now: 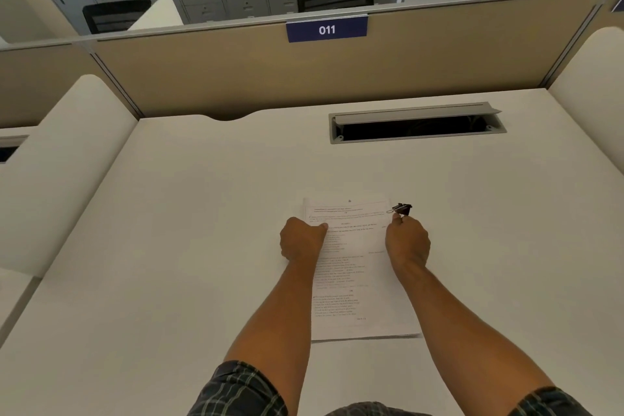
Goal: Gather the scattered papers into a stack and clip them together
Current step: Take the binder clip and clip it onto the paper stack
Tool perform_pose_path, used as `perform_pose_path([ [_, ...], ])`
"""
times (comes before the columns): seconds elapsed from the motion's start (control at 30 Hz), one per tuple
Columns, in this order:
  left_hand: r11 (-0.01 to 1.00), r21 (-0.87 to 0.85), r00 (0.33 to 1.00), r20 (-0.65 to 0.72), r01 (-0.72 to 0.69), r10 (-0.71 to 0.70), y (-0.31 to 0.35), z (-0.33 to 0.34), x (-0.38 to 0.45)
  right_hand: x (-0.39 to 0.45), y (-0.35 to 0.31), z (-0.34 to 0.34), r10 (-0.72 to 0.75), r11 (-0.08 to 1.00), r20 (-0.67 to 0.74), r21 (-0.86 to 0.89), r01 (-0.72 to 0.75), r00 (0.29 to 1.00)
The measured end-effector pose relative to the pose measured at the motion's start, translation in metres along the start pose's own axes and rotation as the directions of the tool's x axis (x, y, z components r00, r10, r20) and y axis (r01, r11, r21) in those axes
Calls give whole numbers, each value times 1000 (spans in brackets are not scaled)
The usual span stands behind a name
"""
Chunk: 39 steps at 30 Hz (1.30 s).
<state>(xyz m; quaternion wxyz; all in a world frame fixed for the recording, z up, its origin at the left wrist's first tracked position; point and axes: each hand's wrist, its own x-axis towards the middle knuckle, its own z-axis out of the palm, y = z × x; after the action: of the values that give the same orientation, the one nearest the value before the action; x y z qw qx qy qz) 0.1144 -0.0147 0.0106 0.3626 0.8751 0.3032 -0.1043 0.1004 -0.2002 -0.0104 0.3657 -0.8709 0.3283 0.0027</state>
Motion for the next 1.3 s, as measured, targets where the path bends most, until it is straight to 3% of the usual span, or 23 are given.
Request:
perform_pose_path([
  [0.27, 961, -247, 984, 158, 124, -86, -3, -7, 25, 1, 0, 2, 23, 1000, -17, 20, -23, 1000],
  [0.43, 931, -301, 955, 268, 207, -126, 1, -10, 31, 0, -1, 1, 37, 999, -26, 41, -35, 999],
  [0.6, 926, -325, 936, 345, 189, -70, 6, -4, 23, 1, -1, -1, 49, 997, -22, 56, -47, 999],
  [0.83, 910, -403, 941, 336, 98, 48, 0, -1, 19, 3, 0, -2, 68, 995, -19, 69, -67, 997],
  [0.9, 945, -321, 956, 291, 61, 38, 1, -1, 20, 2, 1, -1, 74, 994, -24, 84, -72, 997],
  [0.97, 998, -53, 988, 155, -15, 23, 4, 2, 17, 0, 1, 0, 74, 993, -32, 92, -71, 997],
  [1.03, 994, 100, 996, 84, -49, 41, 6, 6, 9, -1, 1, 1, 66, 995, -40, 83, -62, 997],
  [1.17, 991, 105, 995, 61, -79, 73, 8, 9, -3, -5, 0, 0, 45, 997, -46, 61, -42, 998],
  [1.3, 998, 2, 993, 102, -56, 55, 1, 4, 3, -6, 2, 0, 30, 998, -54, 54, -27, 998],
])
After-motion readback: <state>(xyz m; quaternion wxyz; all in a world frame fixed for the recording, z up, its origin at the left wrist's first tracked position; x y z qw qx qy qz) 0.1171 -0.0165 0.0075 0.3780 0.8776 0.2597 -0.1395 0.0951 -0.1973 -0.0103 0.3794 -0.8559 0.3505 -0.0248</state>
